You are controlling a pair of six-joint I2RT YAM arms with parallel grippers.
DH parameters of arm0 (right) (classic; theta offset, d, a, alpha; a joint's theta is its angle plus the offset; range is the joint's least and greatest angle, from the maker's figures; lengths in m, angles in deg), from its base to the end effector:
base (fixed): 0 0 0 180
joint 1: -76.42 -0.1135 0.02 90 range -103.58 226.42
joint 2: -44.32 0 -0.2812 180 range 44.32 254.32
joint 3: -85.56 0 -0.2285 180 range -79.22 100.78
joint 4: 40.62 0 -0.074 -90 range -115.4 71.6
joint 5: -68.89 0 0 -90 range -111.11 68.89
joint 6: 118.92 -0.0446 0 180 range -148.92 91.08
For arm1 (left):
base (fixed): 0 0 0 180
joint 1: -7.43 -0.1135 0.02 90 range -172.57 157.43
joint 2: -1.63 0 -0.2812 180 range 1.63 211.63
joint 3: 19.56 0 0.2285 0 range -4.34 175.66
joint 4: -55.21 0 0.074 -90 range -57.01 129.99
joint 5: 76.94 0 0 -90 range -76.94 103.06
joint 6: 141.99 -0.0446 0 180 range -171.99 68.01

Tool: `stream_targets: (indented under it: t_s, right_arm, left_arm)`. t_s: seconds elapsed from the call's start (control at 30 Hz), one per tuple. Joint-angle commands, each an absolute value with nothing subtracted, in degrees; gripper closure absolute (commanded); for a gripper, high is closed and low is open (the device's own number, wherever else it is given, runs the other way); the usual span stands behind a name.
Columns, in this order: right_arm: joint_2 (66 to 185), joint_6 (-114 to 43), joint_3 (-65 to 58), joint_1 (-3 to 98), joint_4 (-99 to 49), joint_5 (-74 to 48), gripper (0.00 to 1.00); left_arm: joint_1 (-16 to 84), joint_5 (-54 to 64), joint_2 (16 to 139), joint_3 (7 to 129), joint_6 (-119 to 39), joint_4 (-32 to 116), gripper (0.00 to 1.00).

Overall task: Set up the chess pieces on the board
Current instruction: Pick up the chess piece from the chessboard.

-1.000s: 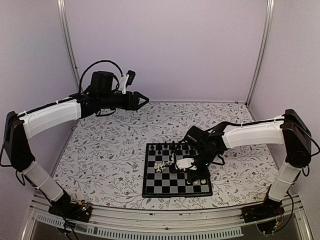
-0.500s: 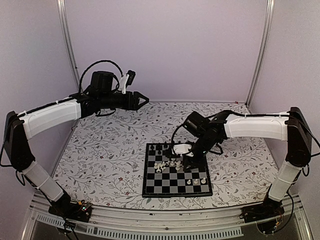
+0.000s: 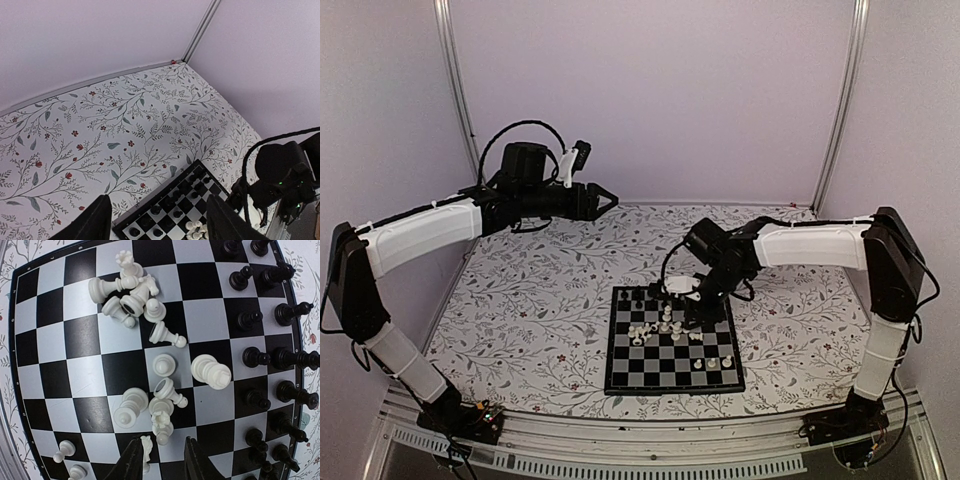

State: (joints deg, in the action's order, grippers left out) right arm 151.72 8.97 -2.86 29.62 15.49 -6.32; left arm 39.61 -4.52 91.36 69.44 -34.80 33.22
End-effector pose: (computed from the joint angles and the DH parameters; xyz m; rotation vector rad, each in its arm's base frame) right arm 0.2383 0.2704 0.2082 -1.9432 2.0458 0.3999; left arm 0.2930 -0.2003 0.3468 0.4741 1.9947 -0.8533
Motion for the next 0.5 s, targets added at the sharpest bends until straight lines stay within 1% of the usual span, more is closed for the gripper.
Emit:
stream_targets:
  t_s: [0.0, 0.2, 0.37, 0.47]
  right_arm:
    - [153.16, 8.09, -2.05, 29.87, 14.46, -6.71, 0.69]
    - [154.55, 7.82, -1.96, 29.93, 13.89, -6.74, 0.71]
    - [155.32, 8.04, -1.86, 29.93, 13.89, -6.44, 0.78]
    - [155.44, 8.17, -1.85, 30.03, 13.86, -6.35, 0.87]
  left_arm:
    - [39.95, -5.12, 91.71, 70.81, -35.28, 33.15, 0.33]
    - [39.95, -5.07, 91.85, 70.81, -35.29, 33.14, 0.33]
    - [39.97, -5.1, 91.8, 70.81, -35.37, 33.13, 0.33]
    - [39.95, -5.1, 91.8, 70.81, -35.38, 33.16, 0.33]
